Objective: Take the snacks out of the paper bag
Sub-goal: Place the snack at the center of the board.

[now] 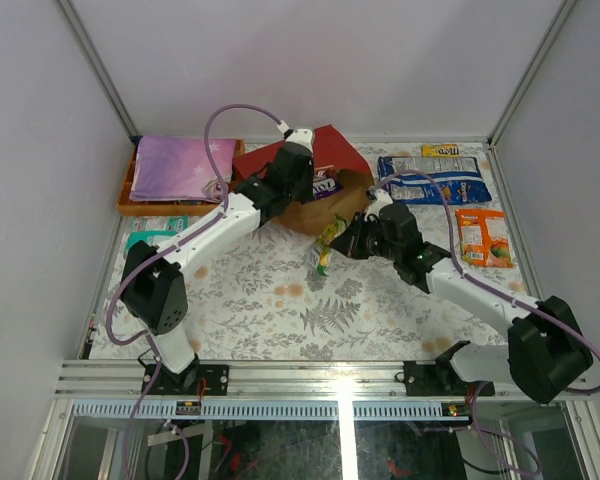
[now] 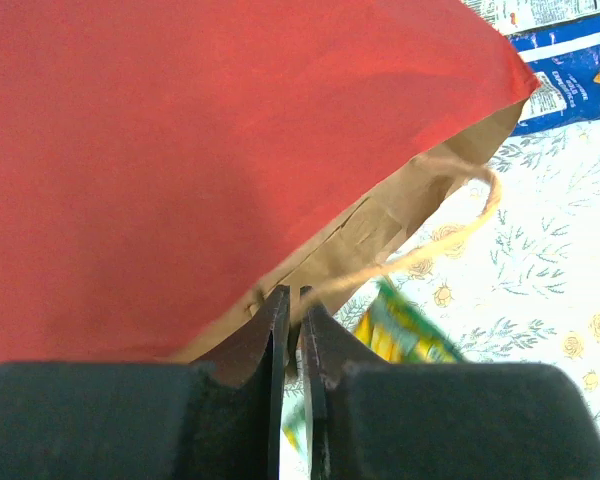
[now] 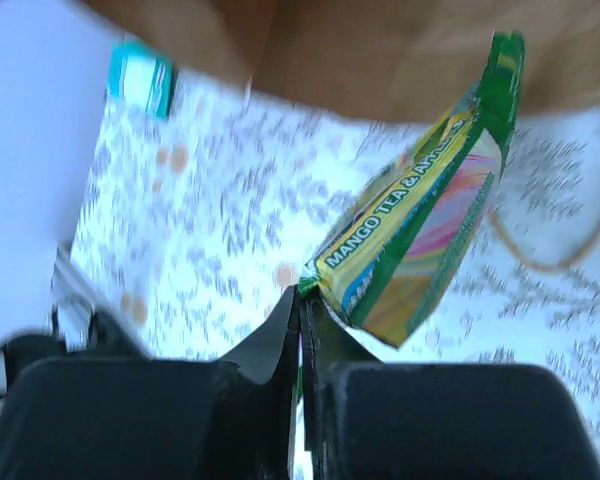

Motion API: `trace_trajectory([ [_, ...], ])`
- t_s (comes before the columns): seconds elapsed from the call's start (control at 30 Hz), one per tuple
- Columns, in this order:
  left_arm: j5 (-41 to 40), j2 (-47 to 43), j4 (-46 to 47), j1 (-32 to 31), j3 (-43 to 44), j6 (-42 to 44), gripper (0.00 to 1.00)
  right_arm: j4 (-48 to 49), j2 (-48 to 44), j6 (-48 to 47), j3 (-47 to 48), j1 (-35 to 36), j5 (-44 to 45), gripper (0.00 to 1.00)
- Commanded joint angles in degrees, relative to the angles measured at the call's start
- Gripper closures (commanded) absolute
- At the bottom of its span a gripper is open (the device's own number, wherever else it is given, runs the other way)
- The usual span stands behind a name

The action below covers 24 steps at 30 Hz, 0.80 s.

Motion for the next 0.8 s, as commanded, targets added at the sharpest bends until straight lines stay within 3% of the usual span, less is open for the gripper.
trace_trajectory([
  [0.0, 0.69, -1.71, 0.10, 0.40, -1.36, -1.60, 0.90, -12.82, -4.10, -11.04, 3.09, 1.36, -15.66, 1.00],
  [0.07, 1.24, -2.54, -0.06, 0.53, -1.48, -0.97, 0.78, -14.31, -3.33, -12.49, 4.48, 3.92, -16.91, 1.00],
  [0.17, 4.19, -4.11, -1.42, 0.96, -1.02, 0.77, 0.27, -11.08, -0.99, -12.02, 6.26, 8.73, -17.69, 1.00],
  [0.23, 6.08, -6.27, -1.94, 1.90, -1.61, 1.20, 0.04, -6.87, 0.09, -11.00, 6.89, 11.33, -18.07, 1.00],
  [0.27, 7.51, -7.65, -2.05, 2.70, -2.28, 0.89, 0.00, -4.85, 0.88, -10.66, 7.37, 12.39, -18.13, 1.00],
  [0.5, 23.72, -21.49, -1.48, 13.05, -10.29, -3.66, 0.00, 4.11, 10.03, -10.28, 13.99, 17.46, -20.31, 1.00],
  [0.77, 20.95, -37.03, -4.98, 22.07, -24.06, -5.23, 0.00, 15.19, 35.85, -4.67, 29.30, 20.64, -19.24, 1.00],
])
